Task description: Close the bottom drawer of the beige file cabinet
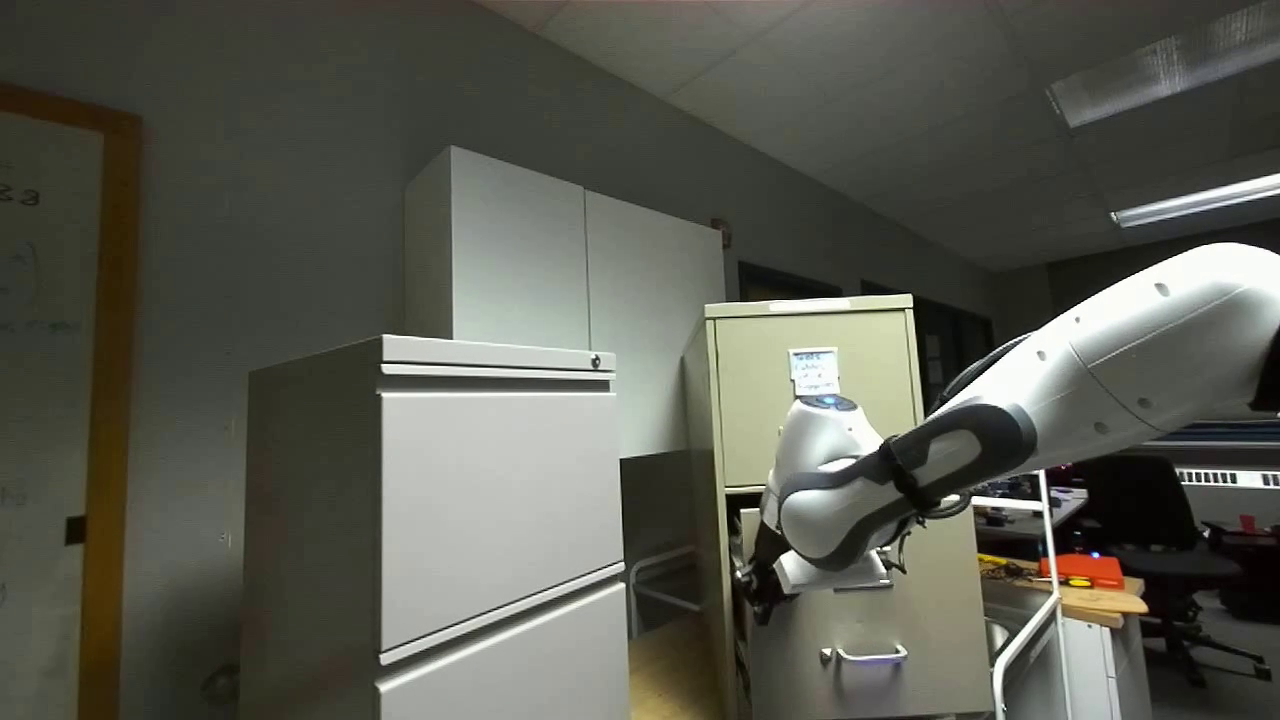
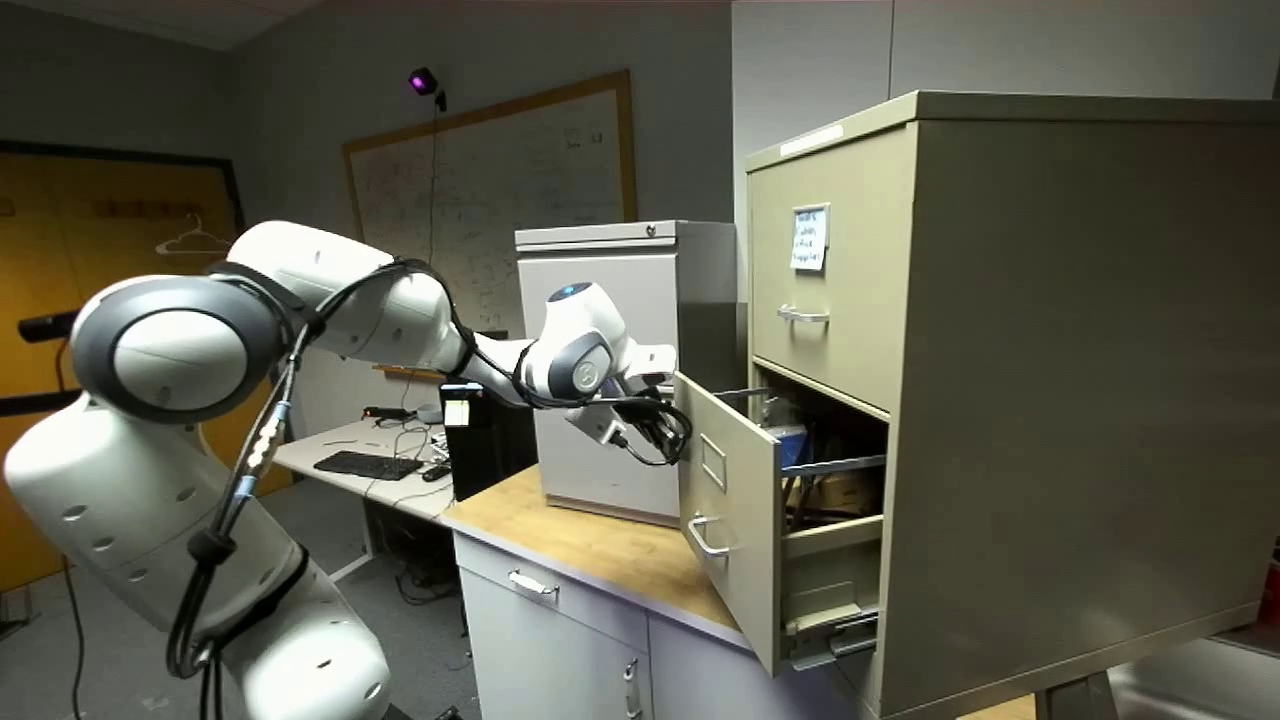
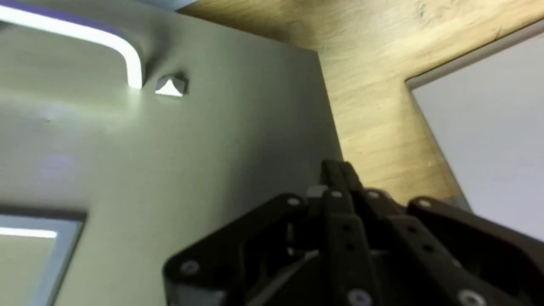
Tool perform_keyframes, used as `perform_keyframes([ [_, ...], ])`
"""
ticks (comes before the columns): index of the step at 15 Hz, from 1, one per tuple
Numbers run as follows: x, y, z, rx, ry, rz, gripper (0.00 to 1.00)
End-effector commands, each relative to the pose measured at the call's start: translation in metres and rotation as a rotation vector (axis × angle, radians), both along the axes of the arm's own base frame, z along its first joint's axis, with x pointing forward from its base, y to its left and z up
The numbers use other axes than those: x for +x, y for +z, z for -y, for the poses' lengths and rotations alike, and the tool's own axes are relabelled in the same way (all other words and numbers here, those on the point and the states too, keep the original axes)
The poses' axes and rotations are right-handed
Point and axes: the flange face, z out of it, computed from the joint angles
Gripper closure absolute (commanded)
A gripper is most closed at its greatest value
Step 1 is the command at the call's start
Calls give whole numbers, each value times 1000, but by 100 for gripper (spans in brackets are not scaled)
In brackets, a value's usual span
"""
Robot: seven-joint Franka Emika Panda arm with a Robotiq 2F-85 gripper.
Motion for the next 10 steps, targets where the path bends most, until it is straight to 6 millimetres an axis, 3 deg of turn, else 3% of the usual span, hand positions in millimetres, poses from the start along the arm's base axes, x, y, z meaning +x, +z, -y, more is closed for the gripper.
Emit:
perform_keyframes([
  [1,0,-10,4,-25,-133,117,100],
  [4,-4,-14,-10,-38,-233,217,100],
  [5,2,-12,19,-27,-287,236,100],
  [8,11,-12,31,-16,-380,313,100],
  [10,19,-13,58,-18,-431,358,100],
])
